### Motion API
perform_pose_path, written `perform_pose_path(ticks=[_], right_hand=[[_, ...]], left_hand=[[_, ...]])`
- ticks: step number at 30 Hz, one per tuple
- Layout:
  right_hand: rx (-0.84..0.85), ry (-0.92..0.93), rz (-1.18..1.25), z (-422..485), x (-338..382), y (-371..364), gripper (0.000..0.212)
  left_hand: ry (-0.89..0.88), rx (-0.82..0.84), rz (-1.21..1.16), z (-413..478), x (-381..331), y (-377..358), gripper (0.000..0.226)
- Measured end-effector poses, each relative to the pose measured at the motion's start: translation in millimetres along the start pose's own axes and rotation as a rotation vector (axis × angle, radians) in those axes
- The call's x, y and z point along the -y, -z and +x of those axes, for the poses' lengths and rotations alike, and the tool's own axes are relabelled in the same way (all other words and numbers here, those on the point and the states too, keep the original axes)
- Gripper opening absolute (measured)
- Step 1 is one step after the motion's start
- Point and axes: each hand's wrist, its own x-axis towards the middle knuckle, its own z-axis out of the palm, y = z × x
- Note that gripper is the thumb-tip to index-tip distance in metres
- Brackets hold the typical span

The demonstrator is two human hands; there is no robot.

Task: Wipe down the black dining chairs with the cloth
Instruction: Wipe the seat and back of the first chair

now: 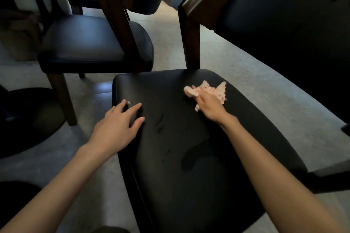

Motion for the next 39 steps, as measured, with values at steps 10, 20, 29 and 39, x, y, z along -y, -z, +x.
perform_pose_path(ticks=[10, 20, 29, 39], right_hand=[[0.009, 0.295, 0.074, -93.6, 42.6, 6.4, 0.044], [-0.100, -0.001, -0.309, 53.0, 21.0, -3.4, 0.045], [0.071, 0.069, 0.063, 4.4, 42.6, -20.6, 0.036], [0.209, 0.256, -0.162, -93.6, 87.6, -0.8, 0.040]], left_hand=[[0.033, 0.039, 0.020, -1.9, 6.1, 4.2, 0.056], [-0.011, 0.056, 0.147, -21.4, 11.7, 10.6, 0.057], [-0.041, 0.113, 0.062, -23.1, 20.8, 7.6, 0.061], [-0.072, 0.149, -0.026, -19.1, 33.1, 10.9, 0.057]])
